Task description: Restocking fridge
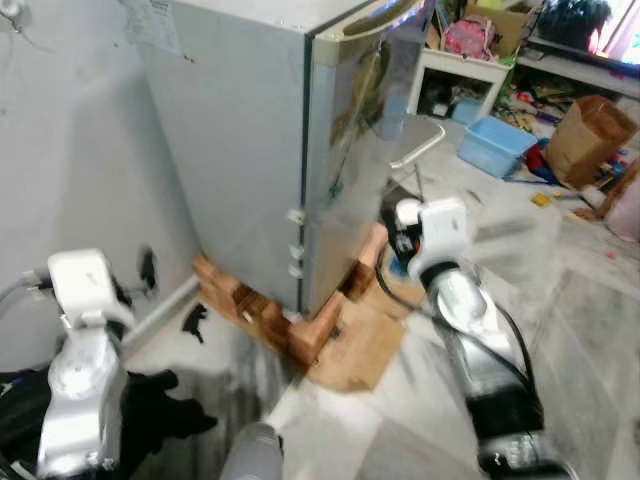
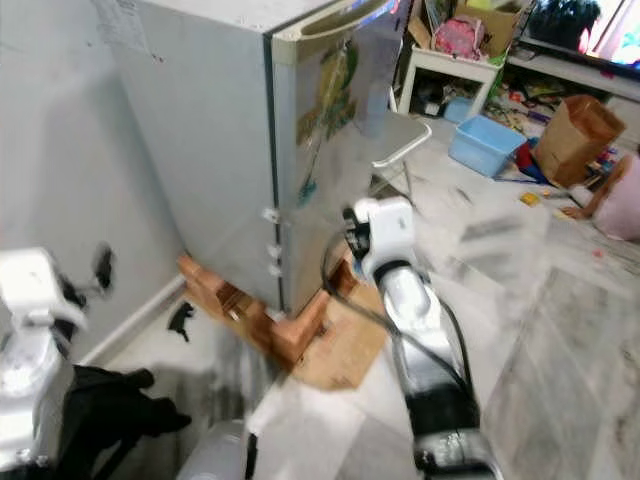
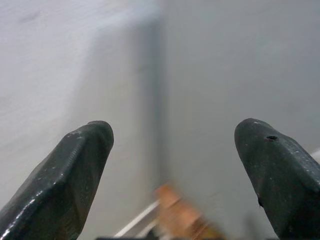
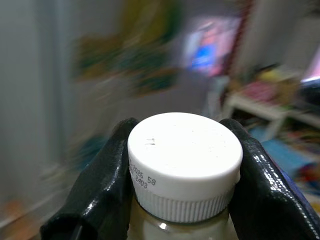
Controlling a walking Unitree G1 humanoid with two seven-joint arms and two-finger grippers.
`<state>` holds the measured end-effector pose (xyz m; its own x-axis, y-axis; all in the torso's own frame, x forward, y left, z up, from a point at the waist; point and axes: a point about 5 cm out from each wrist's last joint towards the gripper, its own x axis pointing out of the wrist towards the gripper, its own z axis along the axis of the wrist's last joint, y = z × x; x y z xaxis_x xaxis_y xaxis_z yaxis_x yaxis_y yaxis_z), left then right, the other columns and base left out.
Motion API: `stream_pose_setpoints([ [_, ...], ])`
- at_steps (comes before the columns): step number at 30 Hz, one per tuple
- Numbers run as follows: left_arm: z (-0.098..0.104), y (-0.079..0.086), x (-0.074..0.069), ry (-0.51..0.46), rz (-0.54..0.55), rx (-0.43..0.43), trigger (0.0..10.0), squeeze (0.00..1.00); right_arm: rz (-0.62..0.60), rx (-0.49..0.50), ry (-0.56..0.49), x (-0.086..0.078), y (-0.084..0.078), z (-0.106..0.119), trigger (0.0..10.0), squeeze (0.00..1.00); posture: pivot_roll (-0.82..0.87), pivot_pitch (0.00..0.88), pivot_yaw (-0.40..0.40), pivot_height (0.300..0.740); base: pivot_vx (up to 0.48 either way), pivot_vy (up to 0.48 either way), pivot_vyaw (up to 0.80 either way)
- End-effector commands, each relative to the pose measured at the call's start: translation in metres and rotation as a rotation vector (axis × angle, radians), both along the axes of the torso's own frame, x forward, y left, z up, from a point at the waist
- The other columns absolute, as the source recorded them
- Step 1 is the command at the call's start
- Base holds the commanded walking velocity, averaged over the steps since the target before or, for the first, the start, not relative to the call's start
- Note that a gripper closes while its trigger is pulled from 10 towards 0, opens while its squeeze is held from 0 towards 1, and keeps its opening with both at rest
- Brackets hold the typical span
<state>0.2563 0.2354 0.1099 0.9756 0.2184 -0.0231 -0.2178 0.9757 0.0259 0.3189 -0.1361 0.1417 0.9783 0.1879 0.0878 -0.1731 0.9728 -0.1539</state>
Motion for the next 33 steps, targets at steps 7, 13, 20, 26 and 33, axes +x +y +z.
stream_pose_setpoints([
  [7,-0.006,-0.016,0.003,0.019,-0.035,-0.051,10.0,0.0,-0.075,-0.011,-0.013,0.0,-0.019,0.003,10.0,0.0,0.07,0.0,-0.047,0.74,0.065,0.0,-0.17],
  [13,-0.002,-0.01,0.008,0.01,0.01,-0.064,10.0,0.0,-0.067,-0.029,-0.03,0.0,-0.02,0.01,10.0,0.0,0.07,0.0,-0.048,0.74,0.0,0.0,0.0],
  [20,0.001,-0.005,0.011,0.008,0.007,-0.069,10.0,0.0,-0.085,-0.053,-0.018,-0.008,-0.028,0.008,10.0,0.0,0.05,0.0,-0.039,0.74,0.0,0.137,0.0],
  [26,0.004,-0.007,0.017,-0.002,-0.017,-0.062,10.0,0.0,-0.091,-0.052,-0.009,-0.013,-0.028,0.006,10.0,0.0,0.04,0.0,-0.031,0.74,0.0,0.48,-0.13],
  [33,0.001,-0.017,0.013,0.003,-0.084,-0.051,10.0,0.0,-0.088,-0.042,0.011,-0.017,-0.023,0.002,10.0,0.0,0.05,0.0,-0.045,0.74,0.0,0.137,0.0],
])
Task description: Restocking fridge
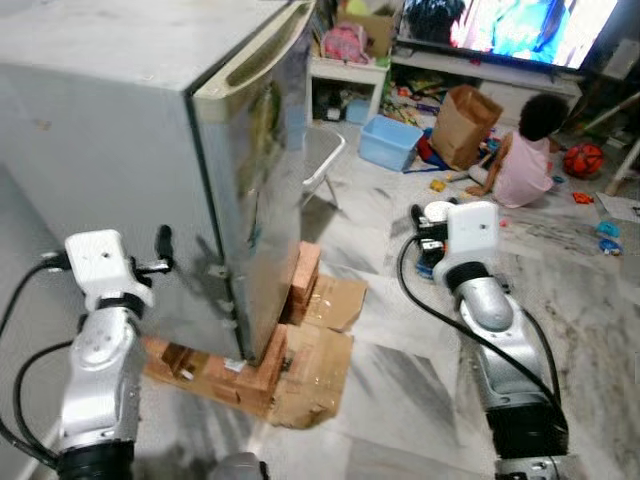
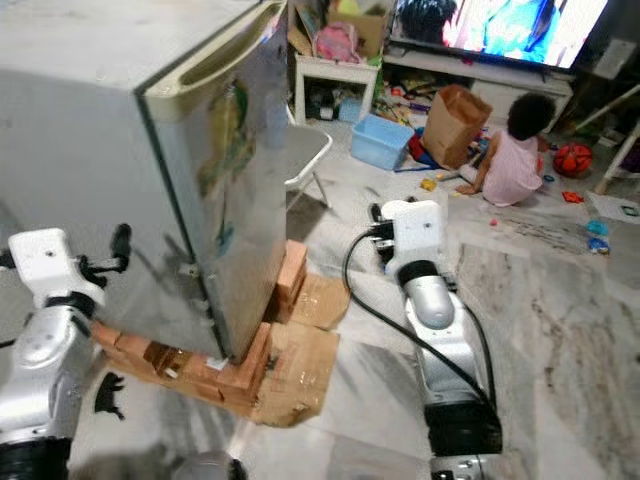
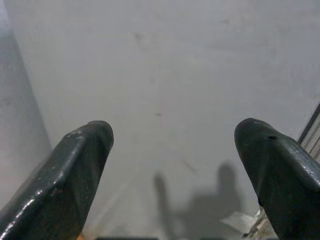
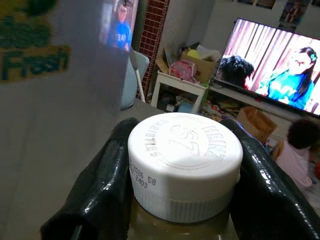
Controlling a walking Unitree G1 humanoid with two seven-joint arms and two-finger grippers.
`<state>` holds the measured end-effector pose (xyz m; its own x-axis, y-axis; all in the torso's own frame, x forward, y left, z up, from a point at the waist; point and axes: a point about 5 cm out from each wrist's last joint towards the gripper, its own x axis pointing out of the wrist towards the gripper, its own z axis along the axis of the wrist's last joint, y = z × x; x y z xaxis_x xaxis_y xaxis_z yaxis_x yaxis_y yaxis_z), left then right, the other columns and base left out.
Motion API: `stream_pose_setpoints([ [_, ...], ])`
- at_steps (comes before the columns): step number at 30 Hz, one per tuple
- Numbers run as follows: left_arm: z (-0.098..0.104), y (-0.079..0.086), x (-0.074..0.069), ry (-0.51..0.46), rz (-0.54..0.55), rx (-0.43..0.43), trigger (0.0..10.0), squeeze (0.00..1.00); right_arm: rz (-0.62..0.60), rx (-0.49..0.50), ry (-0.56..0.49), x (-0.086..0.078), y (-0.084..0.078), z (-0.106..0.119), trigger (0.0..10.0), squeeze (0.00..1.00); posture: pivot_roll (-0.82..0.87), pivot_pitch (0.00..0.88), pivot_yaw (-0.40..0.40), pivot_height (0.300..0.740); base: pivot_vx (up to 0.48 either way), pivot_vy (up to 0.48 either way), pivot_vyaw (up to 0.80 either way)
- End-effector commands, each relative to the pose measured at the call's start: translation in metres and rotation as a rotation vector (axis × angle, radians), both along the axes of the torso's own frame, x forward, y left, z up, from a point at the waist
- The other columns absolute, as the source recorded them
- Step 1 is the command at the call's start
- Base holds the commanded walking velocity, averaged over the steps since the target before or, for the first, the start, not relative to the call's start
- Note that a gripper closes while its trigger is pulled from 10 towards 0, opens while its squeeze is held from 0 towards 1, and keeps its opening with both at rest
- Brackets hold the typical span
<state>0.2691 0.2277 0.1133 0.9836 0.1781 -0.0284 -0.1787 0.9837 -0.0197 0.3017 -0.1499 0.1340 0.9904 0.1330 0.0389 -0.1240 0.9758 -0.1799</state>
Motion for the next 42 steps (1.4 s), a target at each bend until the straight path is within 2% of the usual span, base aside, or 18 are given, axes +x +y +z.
stream_pose_setpoints([
  [1,-0.003,-0.011,-0.001,0.008,-0.055,-0.005,10.0,0.0,-0.031,-0.01,-0.029,0.0,-0.009,0.009,10.0,0.0,0.05,0.0,-0.045,0.74,0.0,0.0,0.0],
  [8,-0.002,-0.027,-0.002,-0.011,-0.147,-0.002,10.0,0.0,-0.034,-0.015,-0.023,0.002,-0.01,0.008,10.0,0.0,0.05,0.0,-0.054,0.74,0.0,0.0,-0.8],
  [17,0.001,-0.034,-0.002,-0.032,-0.201,0.02,10.0,0.0,-0.037,-0.016,-0.024,0.002,-0.009,0.008,10.0,0.0,0.05,0.0,-0.055,0.74,0.0,0.0,-0.8],
  [22,0.002,-0.036,-0.001,-0.04,-0.21,0.015,10.0,0.0,-0.036,-0.013,-0.024,0.001,-0.008,0.008,10.0,0.0,0.05,0.0,-0.054,0.74,0.0,0.0,0.0],
  [35,0.002,-0.043,-0.001,-0.049,-0.239,0.007,10.0,0.0,-0.036,-0.017,-0.028,0.001,-0.009,0.008,10.0,0.0,0.04,0.0,-0.051,0.74,0.328,0.0,0.0],
  [42,0.0,-0.04,0.0,-0.038,-0.194,0.012,10.0,0.0,-0.038,-0.025,-0.02,-0.002,-0.013,0.007,10.0,0.0,0.04,0.0,-0.051,0.74,0.198,0.0,0.0],
])
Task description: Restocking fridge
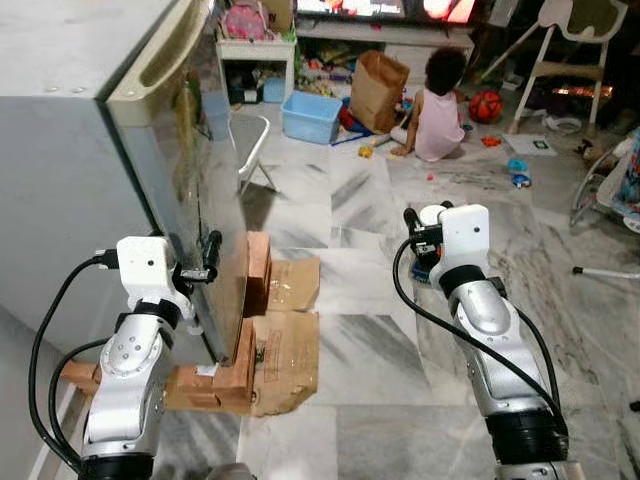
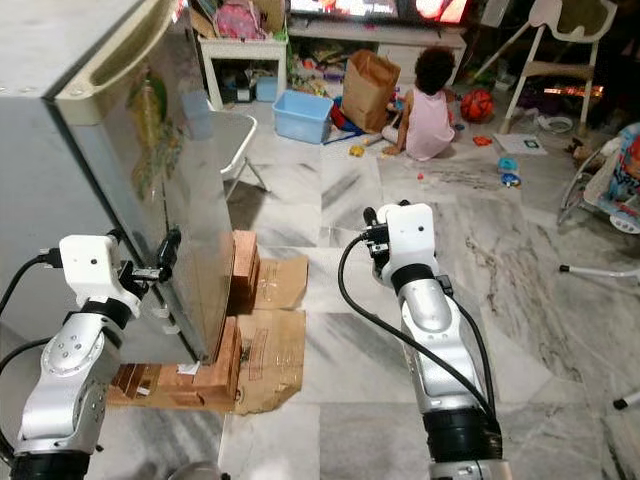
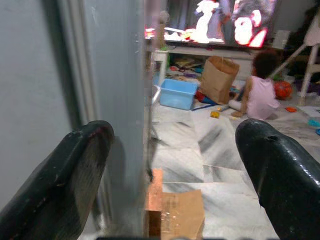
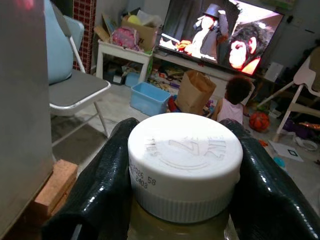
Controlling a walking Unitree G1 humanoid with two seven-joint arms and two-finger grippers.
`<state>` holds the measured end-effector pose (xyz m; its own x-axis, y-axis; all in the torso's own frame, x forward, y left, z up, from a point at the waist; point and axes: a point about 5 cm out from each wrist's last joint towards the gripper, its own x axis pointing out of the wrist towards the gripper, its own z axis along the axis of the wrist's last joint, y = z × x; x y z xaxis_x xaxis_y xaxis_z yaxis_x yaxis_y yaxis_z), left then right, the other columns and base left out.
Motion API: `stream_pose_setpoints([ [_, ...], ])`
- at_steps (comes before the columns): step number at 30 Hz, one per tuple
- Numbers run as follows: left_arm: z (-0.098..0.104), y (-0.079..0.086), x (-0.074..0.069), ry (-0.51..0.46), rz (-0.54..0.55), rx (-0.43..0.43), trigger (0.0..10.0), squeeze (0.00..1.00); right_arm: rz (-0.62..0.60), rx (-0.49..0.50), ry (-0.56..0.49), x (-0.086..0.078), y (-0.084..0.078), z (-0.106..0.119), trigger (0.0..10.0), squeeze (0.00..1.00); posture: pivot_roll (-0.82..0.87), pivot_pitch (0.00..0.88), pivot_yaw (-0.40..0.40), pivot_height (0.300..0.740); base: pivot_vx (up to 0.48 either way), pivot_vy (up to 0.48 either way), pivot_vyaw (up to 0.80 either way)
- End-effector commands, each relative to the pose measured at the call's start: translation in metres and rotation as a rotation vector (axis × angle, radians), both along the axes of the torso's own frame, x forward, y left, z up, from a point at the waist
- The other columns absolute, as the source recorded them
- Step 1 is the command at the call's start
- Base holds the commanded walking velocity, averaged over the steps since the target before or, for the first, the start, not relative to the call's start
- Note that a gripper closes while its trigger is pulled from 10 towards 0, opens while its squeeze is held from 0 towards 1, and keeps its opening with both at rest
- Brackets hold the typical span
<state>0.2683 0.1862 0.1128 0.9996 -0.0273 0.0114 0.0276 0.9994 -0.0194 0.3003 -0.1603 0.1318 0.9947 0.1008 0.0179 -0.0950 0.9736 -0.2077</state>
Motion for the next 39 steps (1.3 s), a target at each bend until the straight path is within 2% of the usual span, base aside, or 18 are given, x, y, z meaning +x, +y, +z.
stream_pose_setpoints([
  [1,0.0,0.004,0.0,-0.004,0.049,0.027,10.0,0.0,-0.003,0.001,-0.034,-0.004,-0.005,0.009,10.0,0.0,0.04,0.0,-0.052,0.74,0.0,0.0,0.0],
  [7,0.001,0.02,0.004,-0.008,0.17,0.062,10.0,0.0,-0.01,-0.018,-0.001,-0.018,-0.015,0.003,10.0,0.0,0.04,0.0,-0.054,0.74,0.0,0.0,0.0],
  [12,0.002,0.021,0.007,-0.011,0.154,0.047,10.0,0.0,-0.015,-0.023,0.009,-0.024,-0.019,0.002,10.0,0.0,0.03,0.0,-0.052,0.74,0.0,0.0,0.0],
  [18,0.003,0.01,0.02,-0.001,0.074,0.007,10.0,0.0,-0.026,-0.012,0.035,-0.031,-0.023,0.0,10.0,0.0,0.02,0.0,-0.05,0.74,0.0,0.0,0.0],
  [22,0.002,-0.007,0.035,0.021,-0.016,0.034,10.0,0.0,-0.022,-0.006,0.039,-0.034,-0.022,0.001,10.0,0.0,0.02,0.0,-0.049,0.74,0.0,0.0,0.0],
  [25,0.005,-0.01,0.044,0.009,-0.003,0.053,10.0,0.0,-0.026,-0.008,0.039,-0.037,-0.023,0.002,10.0,0.0,0.01,0.0,-0.041,0.74,0.0,0.0,0.0],
  [27,0.01,-0.005,0.048,-0.015,0.048,0.045,10.0,0.0,-0.046,-0.015,0.04,-0.042,-0.027,0.002,10.0,0.0,0.01,0.0,-0.036,0.74,0.0,0.0,0.0],
  [33,0.01,0.013,0.041,-0.035,0.134,0.044,10.0,0.0,-0.067,-0.019,0.071,-0.052,-0.034,-0.005,10.0,0.0,0.01,0.0,-0.031,0.74,0.0,0.0,0.0],
  [39,-0.001,0.034,0.021,-0.009,0.232,0.057,10.0,0.0,-0.076,-0.025,0.092,-0.056,-0.036,-0.01,10.0,0.0,0.01,0.0,-0.035,0.74,0.0,0.0,0.0],
])
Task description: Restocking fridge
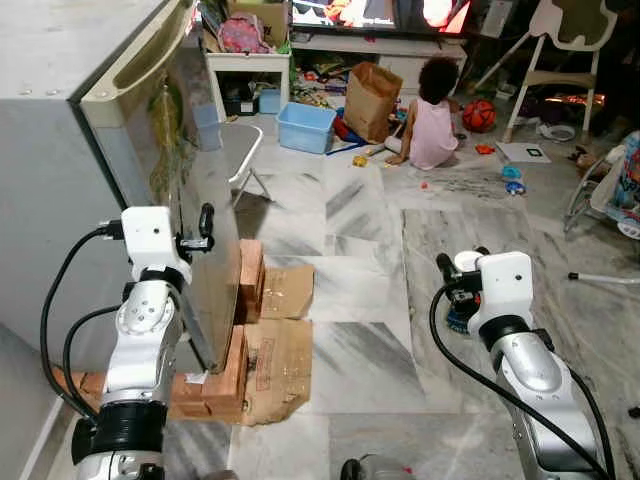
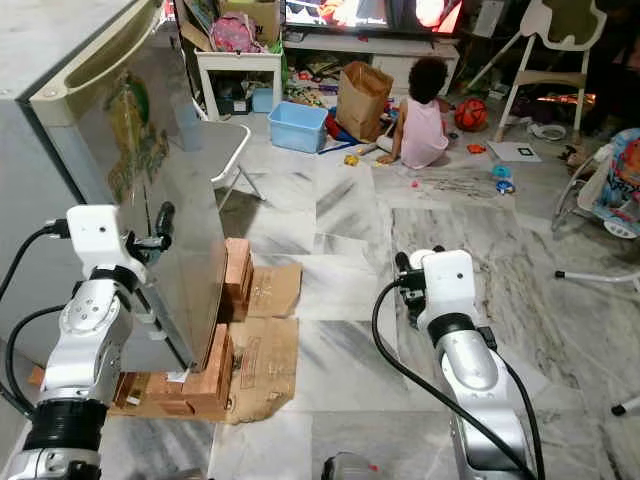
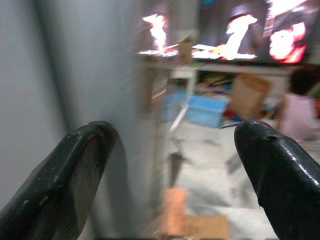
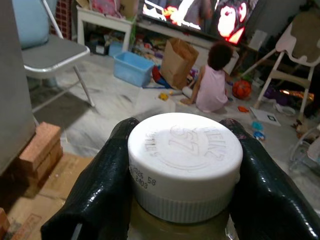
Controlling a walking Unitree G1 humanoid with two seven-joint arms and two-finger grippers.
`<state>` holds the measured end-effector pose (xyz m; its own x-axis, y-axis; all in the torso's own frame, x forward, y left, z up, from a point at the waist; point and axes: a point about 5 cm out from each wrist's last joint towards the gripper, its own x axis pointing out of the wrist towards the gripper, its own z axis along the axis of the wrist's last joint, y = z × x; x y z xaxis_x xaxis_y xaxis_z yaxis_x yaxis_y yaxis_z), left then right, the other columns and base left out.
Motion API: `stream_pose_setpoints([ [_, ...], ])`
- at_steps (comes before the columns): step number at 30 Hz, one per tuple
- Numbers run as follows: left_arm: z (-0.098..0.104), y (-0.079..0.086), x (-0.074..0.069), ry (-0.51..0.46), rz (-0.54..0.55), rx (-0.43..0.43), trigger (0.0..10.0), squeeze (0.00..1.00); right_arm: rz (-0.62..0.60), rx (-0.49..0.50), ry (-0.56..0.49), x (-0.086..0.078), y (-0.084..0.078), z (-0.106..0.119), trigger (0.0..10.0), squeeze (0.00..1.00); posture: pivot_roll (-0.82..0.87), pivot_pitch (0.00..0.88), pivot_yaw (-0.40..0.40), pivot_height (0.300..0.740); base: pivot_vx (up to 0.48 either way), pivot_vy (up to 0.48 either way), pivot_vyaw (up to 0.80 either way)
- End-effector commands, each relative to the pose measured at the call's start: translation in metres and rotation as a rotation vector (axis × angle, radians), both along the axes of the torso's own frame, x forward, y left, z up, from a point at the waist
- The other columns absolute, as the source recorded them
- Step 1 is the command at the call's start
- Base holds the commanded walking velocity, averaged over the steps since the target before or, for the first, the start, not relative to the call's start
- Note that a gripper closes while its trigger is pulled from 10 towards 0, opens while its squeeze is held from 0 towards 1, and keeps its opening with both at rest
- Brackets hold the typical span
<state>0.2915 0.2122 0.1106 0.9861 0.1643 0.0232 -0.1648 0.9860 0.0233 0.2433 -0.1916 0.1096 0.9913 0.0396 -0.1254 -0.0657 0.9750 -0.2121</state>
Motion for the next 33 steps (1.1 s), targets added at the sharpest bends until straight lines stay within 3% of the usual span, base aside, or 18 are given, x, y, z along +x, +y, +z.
stream_pose_setpoints([
  [1,0.0,0.01,-0.003,0.004,0.051,0.019,10.0,0.0,-0.017,-0.011,-0.048,0.001,-0.006,0.012,10.0,0.0,0.01,0.0,-0.037,0.74,0.0,0.0,0.0],
  [6,0.0,0.029,0.0,0.02,0.169,-0.004,10.0,0.0,-0.019,-0.014,-0.038,0.0,-0.007,0.011,10.0,0.0,0.0,0.0,-0.041,0.74,0.0,0.0,0.0],
  [10,0.001,0.027,0.007,0.019,0.143,-0.018,10.0,0.0,-0.024,-0.016,-0.039,-0.002,-0.009,0.013,10.0,0.0,0.0,0.0,-0.042,0.74,0.0,0.0,0.0],
  [13,0.002,0.022,0.013,0.021,0.11,-0.049,10.0,0.0,-0.029,-0.017,-0.041,-0.003,-0.009,0.014,10.0,0.0,-0.01,0.0,-0.039,0.74,0.0,0.0,0.0],
  [16,0.011,0.002,0.024,-0.005,-0.008,-0.067,10.0,0.0,-0.033,-0.019,-0.043,-0.004,-0.009,0.015,10.0,0.0,-0.02,0.0,-0.033,0.74,0.0,0.0,0.0],
  [26,0.008,-0.015,0.025,-0.004,-0.134,-0.094,10.0,0.0,-0.045,-0.026,-0.045,-0.002,-0.01,0.015,10.0,0.0,-0.01,0.0,-0.032,0.74,0.0,0.0,0.0],
  [33,0.005,-0.033,0.042,0.024,-0.199,-0.099,10.0,0.0,-0.054,-0.041,-0.053,0.001,-0.009,0.015,10.0,0.0,-0.02,0.0,-0.034,0.74,0.0,0.0,0.0],
])
